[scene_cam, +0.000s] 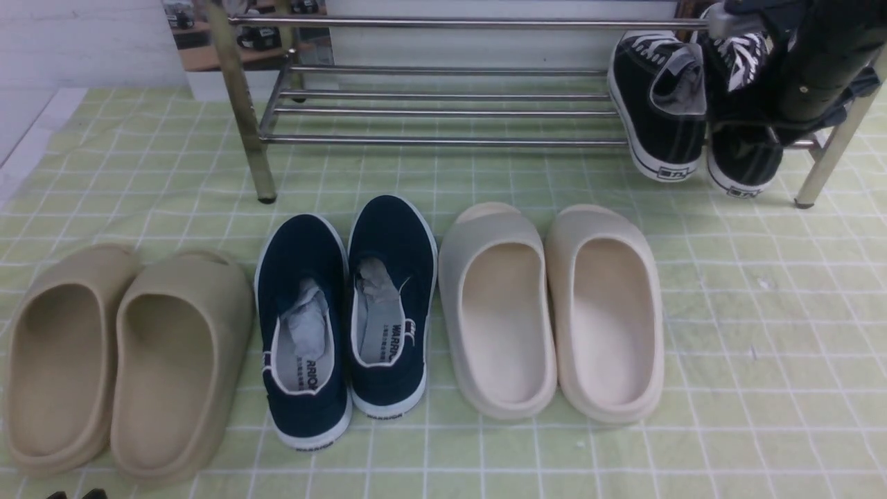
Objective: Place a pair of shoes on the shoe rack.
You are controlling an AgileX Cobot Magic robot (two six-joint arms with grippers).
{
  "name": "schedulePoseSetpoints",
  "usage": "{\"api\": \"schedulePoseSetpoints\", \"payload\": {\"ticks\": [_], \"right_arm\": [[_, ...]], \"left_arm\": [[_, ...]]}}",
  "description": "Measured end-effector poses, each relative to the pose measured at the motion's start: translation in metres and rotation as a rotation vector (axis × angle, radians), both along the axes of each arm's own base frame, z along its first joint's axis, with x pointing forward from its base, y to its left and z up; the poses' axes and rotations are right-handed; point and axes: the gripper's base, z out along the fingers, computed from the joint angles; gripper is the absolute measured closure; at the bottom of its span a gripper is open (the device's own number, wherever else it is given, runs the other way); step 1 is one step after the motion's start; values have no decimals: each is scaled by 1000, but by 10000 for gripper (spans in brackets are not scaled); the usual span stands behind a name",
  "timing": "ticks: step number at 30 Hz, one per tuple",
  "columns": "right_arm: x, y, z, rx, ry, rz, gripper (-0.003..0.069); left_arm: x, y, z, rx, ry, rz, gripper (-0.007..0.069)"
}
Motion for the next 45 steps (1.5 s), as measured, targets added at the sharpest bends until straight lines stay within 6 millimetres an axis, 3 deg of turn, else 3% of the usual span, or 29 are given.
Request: {"api": "schedulePoseSetpoints", "payload": {"ticks": [7,11,13,20,22,24,26,27,28,29,30,32,33,34,35,38,43,45], "right_arm": [[5,-7,2,-151,-56,20,405],[7,-11,7,-164,-105,8,428],[6,-11,11,-148,-119,2,406],[5,-5,12,-48,-117,-13,188],[1,-5,21,-47,-128,-15,121],[-6,-6,34,-41,-134,-22,104],[-26,-8,67,-34,-165,-34,117],[-29,-8,70,-33,-166,-35,120],[-38,-9,83,-31,-187,-38,141],[-60,-12,111,-28,-243,-40,207],[-63,-12,114,-28,-251,-40,217],[-110,-17,152,-14,-366,-38,404],[-113,-17,154,-12,-378,-37,419],[-144,-19,164,6,-436,-34,544],[-159,-19,167,32,-479,-34,594],[-219,-21,160,105,-609,-28,662],[-298,-24,86,173,-782,21,664],[-318,-24,57,189,-822,37,664]], "left_arm": [[0,0,0,0,0,0,386],[0,0,0,0,0,0,386],[0,0,0,0,0,0,386],[0,0,0,0,0,0,386],[0,0,0,0,0,0,386],[0,0,0,0,0,0,386],[0,0,0,0,0,0,386],[0,0,0,0,0,0,386],[0,0,0,0,0,0,386],[0,0,0,0,0,0,386],[0,0,0,0,0,0,386],[0,0,0,0,0,0,386],[0,0,0,0,0,0,386],[0,0,0,0,0,0,386],[0,0,0,0,0,0,386],[0,0,0,0,0,0,386],[0,0,0,0,0,0,386],[0,0,0,0,0,0,386]]}}
